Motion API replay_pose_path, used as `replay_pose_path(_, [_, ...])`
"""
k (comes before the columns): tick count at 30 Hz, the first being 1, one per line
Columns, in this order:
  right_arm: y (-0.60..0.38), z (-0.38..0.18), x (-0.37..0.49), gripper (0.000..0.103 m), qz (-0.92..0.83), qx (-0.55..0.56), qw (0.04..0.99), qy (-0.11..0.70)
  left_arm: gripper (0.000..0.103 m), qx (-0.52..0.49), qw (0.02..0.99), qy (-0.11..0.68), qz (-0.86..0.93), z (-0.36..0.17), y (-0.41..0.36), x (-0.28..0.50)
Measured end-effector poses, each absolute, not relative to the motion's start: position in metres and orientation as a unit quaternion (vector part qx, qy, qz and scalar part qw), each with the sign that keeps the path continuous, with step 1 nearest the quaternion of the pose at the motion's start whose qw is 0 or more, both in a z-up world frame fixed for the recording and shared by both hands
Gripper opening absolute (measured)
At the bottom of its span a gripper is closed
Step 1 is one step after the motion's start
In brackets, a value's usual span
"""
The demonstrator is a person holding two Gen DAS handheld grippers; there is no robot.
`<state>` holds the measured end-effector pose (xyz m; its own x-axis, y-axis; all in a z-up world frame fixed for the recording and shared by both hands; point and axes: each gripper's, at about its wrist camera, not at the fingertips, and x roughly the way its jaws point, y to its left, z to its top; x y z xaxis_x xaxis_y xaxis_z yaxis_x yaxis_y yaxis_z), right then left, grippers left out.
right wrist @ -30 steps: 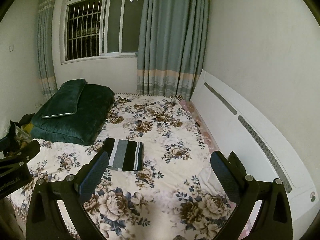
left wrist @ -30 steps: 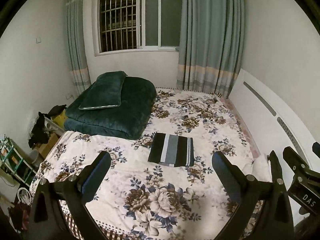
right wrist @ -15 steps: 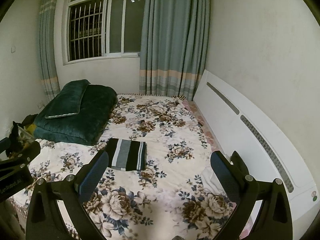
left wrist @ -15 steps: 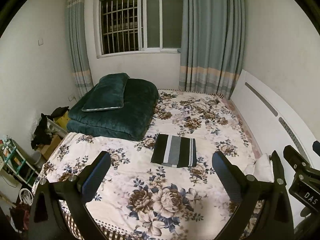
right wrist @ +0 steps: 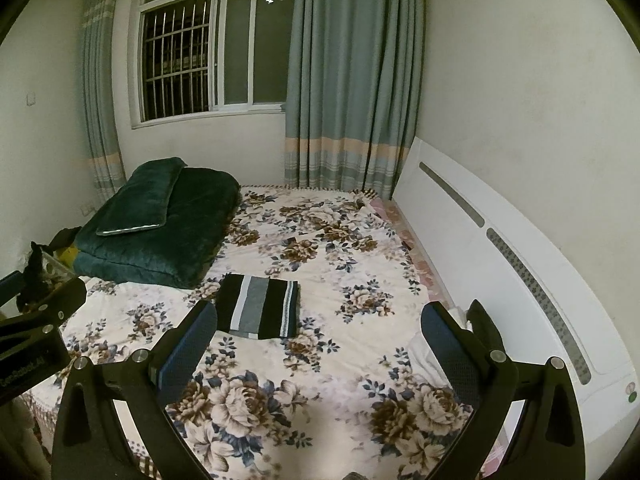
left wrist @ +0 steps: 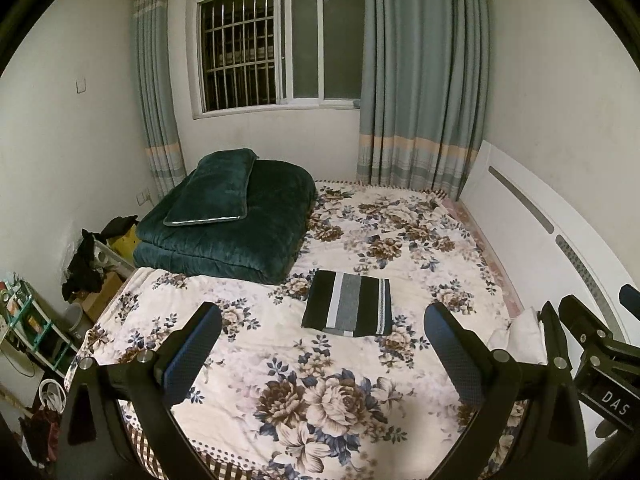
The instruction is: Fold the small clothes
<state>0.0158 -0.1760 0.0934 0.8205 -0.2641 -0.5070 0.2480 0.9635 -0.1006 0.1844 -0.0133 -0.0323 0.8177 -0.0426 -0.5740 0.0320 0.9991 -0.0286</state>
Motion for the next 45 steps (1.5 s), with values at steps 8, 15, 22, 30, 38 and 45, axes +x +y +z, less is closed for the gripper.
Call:
replay_pose_path(8, [-0.174,0.094,0.013,0.103,-0.135,-0.013,0.954,0.268,0.103,-0.010,0.954,0.300,-0.018,-0.030,-0.011,0.183])
replay_pose_path(15, [-0.170,0.095,0.014,0.103,-0.132,-0.015,0.954,0.268,0.103,-0.010,0.954,0.300,-0.019,-0.029,-0.010,0.183])
replay_pose_path(22, [-0.156,0.100,0.018,0.103,-0.125,-0.017,0.955,0.268,0.103,-0.010,0.954,0.299,-0.018,-0.025,-0.008,0.185])
replay_pose_path(30, [-0.149,0.104,0.025,0.103,-0.120,-0.018,0.956,0.266,0.103,-0.011,0.954,0.298,-0.017,-0.022,-0.006,0.185])
replay_pose_path(38, [-0.149,0.103,0.026,0.103,-0.121,-0.015,0.956,0.267,0.103,-0.010,0.954,0.298,-0.015,-0.024,-0.007,0.184])
replay_pose_path(45, [-0.149,0.102,0.027,0.103,-0.121,-0.014,0.956,0.267,0.103,-0.012,0.956,0.294,-0.013,-0.018,-0.004,0.184])
